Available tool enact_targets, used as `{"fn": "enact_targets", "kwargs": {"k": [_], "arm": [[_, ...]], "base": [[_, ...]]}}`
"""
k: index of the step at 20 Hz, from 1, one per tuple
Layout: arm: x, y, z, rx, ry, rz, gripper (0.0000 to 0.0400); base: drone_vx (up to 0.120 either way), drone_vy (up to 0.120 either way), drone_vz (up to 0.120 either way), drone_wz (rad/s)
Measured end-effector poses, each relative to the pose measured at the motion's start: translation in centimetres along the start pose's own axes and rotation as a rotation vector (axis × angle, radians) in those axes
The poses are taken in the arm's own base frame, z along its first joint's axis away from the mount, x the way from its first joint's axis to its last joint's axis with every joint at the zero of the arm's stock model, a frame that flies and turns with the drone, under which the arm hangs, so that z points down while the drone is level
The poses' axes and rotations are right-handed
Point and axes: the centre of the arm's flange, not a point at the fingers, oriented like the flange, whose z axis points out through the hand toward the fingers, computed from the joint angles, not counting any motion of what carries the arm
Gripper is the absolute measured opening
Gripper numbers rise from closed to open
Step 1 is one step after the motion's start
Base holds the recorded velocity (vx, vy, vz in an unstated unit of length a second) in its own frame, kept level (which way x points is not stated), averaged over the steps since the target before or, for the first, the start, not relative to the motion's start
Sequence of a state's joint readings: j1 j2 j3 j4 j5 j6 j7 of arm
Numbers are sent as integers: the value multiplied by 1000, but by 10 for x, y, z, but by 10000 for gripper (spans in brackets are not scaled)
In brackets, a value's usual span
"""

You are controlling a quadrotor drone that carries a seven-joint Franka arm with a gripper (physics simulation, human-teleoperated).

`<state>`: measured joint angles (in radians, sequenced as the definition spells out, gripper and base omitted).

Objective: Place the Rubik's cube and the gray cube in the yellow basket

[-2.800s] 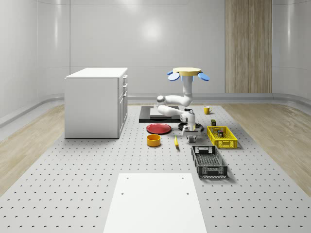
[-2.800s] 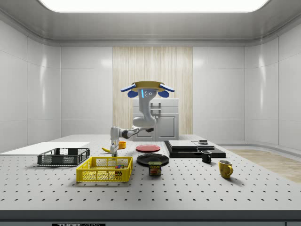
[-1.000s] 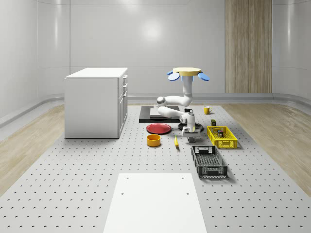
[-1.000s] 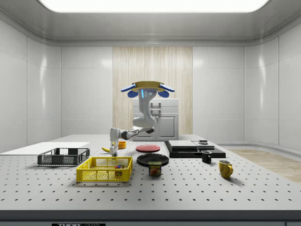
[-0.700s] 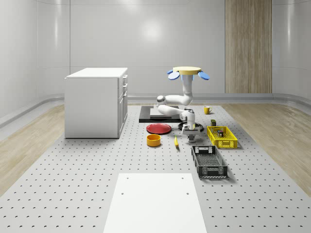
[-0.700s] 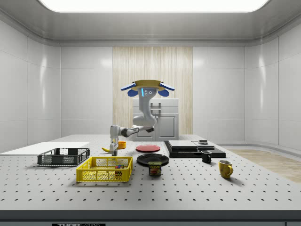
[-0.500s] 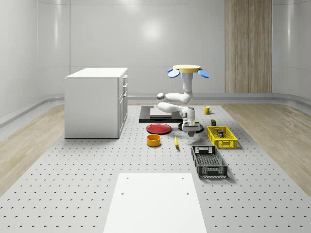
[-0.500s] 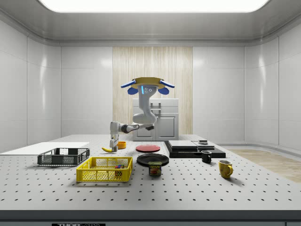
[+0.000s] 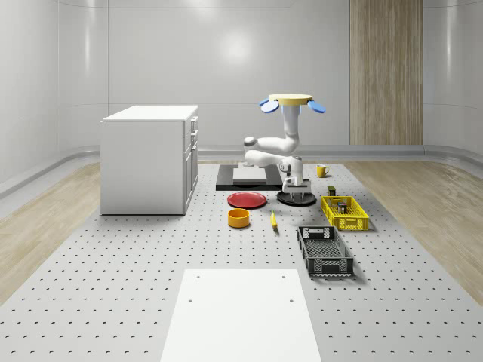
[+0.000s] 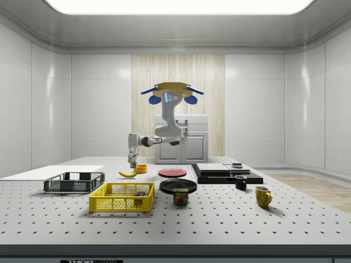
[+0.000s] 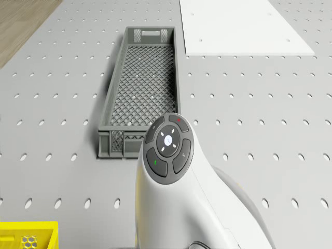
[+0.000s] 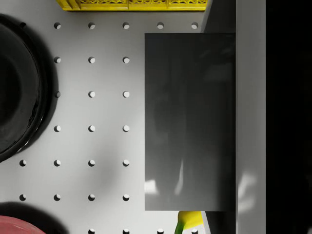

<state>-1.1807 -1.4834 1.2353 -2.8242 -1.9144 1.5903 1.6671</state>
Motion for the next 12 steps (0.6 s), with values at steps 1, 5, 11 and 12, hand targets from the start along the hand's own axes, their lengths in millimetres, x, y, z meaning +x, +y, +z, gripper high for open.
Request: {"fn": "enact_targets", "kwargs": {"k": [1,5,11,12], "arm": [[0,0,0,0,0,0,250],[0,0,-1,0,0,0,250],[0,0,-1,0,0,0,250],[0,0,-1,0,0,0,250]], "base": [[0,0,0,0],[0,100,0,0],[0,120,0,0],[0,120,0,0]]}}
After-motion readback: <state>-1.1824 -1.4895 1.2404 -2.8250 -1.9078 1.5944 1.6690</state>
